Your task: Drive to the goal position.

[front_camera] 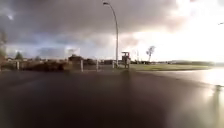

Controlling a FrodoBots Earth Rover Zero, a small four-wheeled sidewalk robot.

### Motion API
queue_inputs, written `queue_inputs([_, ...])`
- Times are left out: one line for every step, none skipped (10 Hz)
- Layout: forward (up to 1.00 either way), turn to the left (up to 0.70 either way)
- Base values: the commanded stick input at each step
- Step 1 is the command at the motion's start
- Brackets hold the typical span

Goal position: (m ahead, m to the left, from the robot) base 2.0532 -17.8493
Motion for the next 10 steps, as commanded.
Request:
queue_inputs([0.70,-0.14])
queue_inputs([0.70,-0.14])
queue_inputs([0.70,-0.14])
queue_inputs([0.70,-0.14])
queue_inputs([0.70,-0.14])
queue_inputs([0.70,-0.14])
queue_inputs([0.70,-0.14])
queue_inputs([0.70,-0.14])
queue_inputs([0.00,-0.70])
queue_inputs([0.00,-0.70])
